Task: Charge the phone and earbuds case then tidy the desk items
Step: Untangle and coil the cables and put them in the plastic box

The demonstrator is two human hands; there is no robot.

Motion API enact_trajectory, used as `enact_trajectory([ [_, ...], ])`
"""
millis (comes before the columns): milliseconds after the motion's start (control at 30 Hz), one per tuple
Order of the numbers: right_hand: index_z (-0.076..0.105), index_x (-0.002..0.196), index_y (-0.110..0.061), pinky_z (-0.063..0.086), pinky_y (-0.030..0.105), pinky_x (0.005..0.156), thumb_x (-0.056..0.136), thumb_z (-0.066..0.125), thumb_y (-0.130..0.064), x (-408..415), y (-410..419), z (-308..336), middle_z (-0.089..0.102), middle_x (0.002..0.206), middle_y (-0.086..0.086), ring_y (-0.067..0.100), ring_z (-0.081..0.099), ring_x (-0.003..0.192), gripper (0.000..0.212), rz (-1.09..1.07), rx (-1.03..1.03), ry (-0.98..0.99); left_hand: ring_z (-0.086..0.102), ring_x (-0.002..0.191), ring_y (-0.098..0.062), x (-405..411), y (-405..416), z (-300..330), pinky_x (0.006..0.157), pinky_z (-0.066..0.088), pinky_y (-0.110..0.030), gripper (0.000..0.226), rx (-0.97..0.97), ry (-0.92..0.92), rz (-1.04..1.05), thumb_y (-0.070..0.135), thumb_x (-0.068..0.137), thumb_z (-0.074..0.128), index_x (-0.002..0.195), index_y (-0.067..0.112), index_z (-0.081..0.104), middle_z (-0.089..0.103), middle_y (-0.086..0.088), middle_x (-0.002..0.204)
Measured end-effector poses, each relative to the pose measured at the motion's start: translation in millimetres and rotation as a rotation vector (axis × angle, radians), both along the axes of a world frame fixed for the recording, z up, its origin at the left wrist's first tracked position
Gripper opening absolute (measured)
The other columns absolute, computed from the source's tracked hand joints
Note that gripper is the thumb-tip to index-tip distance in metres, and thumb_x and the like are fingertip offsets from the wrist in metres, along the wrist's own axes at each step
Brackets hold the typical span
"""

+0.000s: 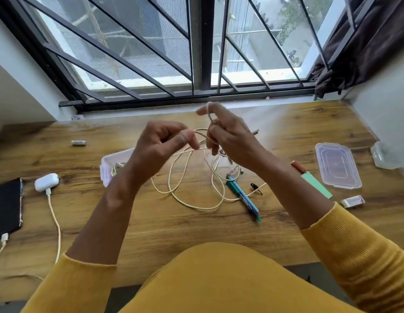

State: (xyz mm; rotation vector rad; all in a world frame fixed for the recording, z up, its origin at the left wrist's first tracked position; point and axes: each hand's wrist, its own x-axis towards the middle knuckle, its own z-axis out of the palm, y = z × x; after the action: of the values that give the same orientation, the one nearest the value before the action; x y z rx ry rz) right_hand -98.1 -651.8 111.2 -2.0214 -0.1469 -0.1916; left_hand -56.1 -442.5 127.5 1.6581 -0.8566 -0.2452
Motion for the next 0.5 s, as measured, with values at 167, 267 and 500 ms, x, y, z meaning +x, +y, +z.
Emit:
enact_trajectory([
  [167, 0.062, 0.109, -0.016, 0.043, 0.038, 0.047, 0.096, 0.038, -0.004, -2.8, 7.0, 6.5, 0.051, 0.059, 0.005, 0.019, 0.045, 0.046, 0.030, 0.250, 0.126, 0.103, 0.038, 0.051, -0.006, 9.9, 0.0, 13.8, 0.054, 0.033, -0.015, 0.022, 0.008, -0.090, 0.047, 0.011, 0.103, 0.063, 0.089, 0.002, 0.077, 0.050, -0.006, 0.057],
  [267, 0.063, 0.111, -0.006, 0.050, 0.073, 0.070, 0.103, 0.033, 0.007, -5.6, 5.0, 11.1, 0.052, 0.061, 0.011, 0.026, 0.053, 0.048, 0.034, 0.388, 0.342, 0.187, 0.054, 0.058, 0.003, 9.0, -4.6, 14.0, 0.059, 0.040, -0.008, 0.017, -0.041, -0.092, 0.047, 0.002, 0.104, 0.059, 0.096, 0.003, 0.074, 0.067, 0.005, 0.070],
  [500, 0.033, 0.150, 0.010, 0.056, 0.054, 0.102, 0.108, 0.039, 0.004, -4.1, 1.6, 3.6, 0.068, 0.100, 0.030, 0.044, 0.070, 0.101, 0.043, 0.275, 0.841, 0.286, 0.048, 0.057, -0.009, 7.0, -2.0, 11.6, 0.057, 0.039, -0.022, 0.019, -0.138, 0.078, -0.116, 0.010, 0.102, 0.062, 0.088, 0.005, 0.073, 0.061, -0.004, 0.065],
])
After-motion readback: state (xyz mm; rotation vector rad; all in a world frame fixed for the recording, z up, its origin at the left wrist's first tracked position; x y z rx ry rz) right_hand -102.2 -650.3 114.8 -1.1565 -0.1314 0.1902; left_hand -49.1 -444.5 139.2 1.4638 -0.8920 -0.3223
